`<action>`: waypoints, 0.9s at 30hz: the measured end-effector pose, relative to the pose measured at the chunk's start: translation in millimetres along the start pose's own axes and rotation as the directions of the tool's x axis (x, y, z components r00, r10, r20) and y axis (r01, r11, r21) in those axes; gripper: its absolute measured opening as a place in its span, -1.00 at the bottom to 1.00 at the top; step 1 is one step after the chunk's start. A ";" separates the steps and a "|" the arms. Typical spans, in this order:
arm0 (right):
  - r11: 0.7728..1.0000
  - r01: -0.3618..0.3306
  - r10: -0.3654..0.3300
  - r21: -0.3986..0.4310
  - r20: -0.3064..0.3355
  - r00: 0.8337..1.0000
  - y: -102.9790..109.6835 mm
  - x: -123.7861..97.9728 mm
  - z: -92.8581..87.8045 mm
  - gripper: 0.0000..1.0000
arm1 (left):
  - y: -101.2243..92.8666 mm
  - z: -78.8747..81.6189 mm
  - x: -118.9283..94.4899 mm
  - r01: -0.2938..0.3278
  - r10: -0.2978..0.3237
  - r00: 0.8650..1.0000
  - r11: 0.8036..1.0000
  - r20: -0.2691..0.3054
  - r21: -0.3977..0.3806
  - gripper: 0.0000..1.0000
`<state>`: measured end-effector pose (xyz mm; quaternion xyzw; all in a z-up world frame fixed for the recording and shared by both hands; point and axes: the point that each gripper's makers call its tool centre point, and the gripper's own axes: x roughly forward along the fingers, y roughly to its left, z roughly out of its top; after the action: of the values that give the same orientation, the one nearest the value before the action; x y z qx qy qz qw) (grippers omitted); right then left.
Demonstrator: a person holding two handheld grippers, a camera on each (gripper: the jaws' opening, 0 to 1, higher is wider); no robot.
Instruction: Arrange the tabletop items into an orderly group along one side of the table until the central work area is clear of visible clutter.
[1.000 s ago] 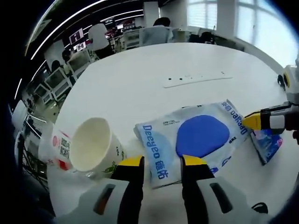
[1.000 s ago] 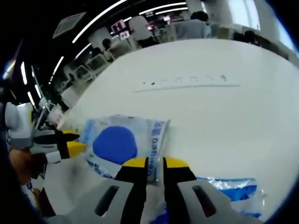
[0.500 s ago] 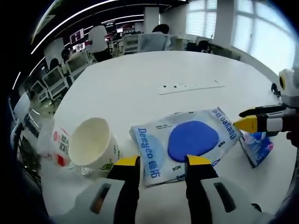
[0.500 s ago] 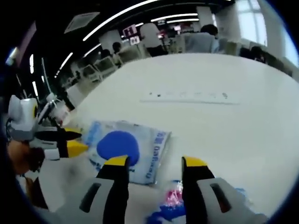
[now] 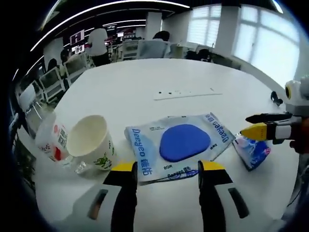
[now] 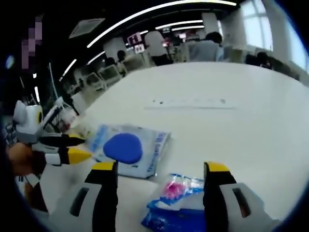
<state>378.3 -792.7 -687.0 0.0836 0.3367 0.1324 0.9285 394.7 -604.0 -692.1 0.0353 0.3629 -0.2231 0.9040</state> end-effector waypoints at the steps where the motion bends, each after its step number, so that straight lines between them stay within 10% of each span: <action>1: 1.000 0.000 0.000 -0.007 0.005 1.000 -0.8 -2.8 0.2 0.49 | -1.0 0.2 -1.6 0.004 -0.004 1.000 1.000 0.005 0.001 0.01; 27: 0.997 0.045 -0.049 0.055 0.074 0.996 -37.0 -77.5 -36.7 1.00 | -72.7 -3.0 -25.2 0.247 -0.250 0.964 0.968 0.092 0.046 0.78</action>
<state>304.4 -848.9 -677.2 0.1053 0.3068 0.0981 0.9408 345.5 -659.1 -670.2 -0.0060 0.3161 -0.3422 0.8848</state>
